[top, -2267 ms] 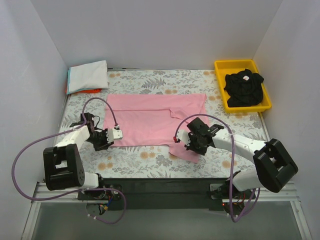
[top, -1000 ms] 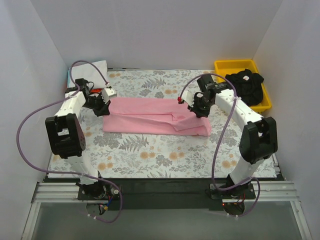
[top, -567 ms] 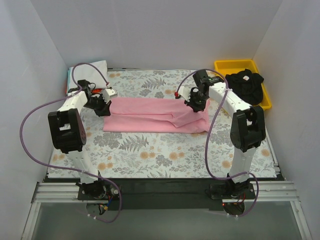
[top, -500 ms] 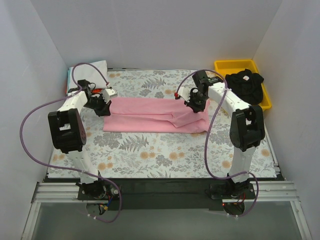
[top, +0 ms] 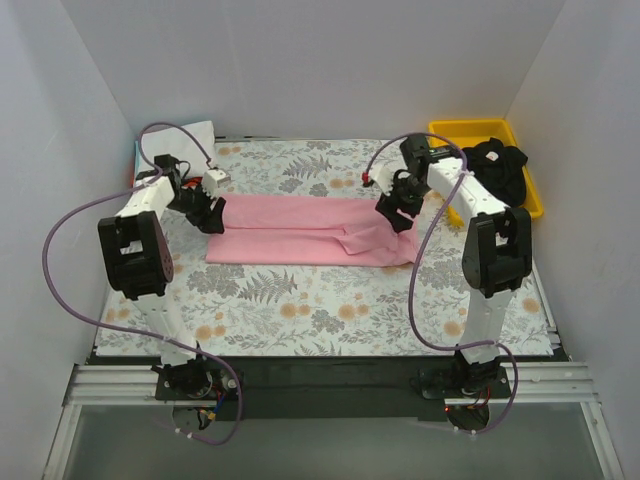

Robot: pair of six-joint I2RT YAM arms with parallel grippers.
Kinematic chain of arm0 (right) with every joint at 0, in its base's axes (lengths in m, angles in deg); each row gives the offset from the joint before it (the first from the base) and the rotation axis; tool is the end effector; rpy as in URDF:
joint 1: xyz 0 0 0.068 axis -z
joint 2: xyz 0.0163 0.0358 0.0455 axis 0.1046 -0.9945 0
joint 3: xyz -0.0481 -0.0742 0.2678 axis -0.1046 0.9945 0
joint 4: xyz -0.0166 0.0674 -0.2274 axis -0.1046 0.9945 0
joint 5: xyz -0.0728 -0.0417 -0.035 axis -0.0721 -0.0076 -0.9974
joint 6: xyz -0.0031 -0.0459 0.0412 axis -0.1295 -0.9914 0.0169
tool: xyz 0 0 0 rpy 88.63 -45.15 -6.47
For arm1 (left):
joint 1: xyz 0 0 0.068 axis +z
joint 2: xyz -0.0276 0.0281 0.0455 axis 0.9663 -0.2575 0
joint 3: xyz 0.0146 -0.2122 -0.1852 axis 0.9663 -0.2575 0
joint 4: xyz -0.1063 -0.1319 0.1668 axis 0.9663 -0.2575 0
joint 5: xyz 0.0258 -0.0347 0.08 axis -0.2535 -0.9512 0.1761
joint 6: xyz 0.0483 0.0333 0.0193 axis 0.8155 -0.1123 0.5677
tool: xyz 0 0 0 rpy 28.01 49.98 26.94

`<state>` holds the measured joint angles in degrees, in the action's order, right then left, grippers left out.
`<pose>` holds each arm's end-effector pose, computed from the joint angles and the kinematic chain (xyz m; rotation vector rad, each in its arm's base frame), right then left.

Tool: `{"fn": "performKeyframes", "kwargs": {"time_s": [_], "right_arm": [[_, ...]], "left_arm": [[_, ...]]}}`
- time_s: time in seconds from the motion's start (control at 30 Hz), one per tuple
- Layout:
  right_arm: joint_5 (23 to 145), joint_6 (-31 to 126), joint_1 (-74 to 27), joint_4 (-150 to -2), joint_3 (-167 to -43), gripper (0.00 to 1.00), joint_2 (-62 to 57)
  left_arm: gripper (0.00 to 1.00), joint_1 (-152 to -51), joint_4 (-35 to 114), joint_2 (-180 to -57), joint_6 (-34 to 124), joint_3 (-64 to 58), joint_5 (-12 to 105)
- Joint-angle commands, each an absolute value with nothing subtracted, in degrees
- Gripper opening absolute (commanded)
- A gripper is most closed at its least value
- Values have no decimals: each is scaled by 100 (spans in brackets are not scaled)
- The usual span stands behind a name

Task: Fold and stack the t-shirts
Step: Fold the tshirt

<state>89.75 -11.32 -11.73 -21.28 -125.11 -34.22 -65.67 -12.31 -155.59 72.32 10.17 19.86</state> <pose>0.3672 0.1287 0.2467 -1.6270 2.2412 0.1770 0.3719 0.0346 0.2062 0.2500 2.6934 -0.7656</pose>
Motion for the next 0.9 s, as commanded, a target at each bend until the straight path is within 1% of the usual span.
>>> {"fn": "performKeyframes", "kwargs": {"time_s": [0.0, 0.1, 0.17, 0.27, 0.43, 0.63, 0.73, 0.83, 0.87], "right_arm": [[9881, -283, -464, -1295, -12848, 73, -3187], [10409, 341, -130, -1118, -12408, 70, -2906], [10604, 616, -59, -1127, -11942, 66, -2712], [10789, 1038, -6, -1249, -11494, 65, -2624], [10403, 1522, 99, -1925, -11098, 64, -2641], [10157, 1733, 135, -2226, -11009, 63, -2923], [10262, 1768, 135, -2217, -11018, 57, -3019], [10359, 1830, 135, -2208, -10983, 49, -3125], [10359, 1839, 135, -2208, -10974, 45, -3151]], "left_arm": [[57, -6427, -1643, -15118, 6379, 1171, 1735], [59, -6392, -1459, -14758, 5870, 723, 1725], [60, -6374, -1309, -14651, 5658, 477, 1734], [60, -6348, -1230, -14580, 5149, 257, 1760], [60, -6312, -1001, -14650, 4648, 37, 1953], [60, -6321, -887, -14747, 4418, -104, 2147], [57, -6312, -913, -14791, 4418, -130, 2121], [56, -6321, -870, -14844, 4400, -165, 2138], [55, -6312, -869, -14870, 4400, -174, 2138]]}}
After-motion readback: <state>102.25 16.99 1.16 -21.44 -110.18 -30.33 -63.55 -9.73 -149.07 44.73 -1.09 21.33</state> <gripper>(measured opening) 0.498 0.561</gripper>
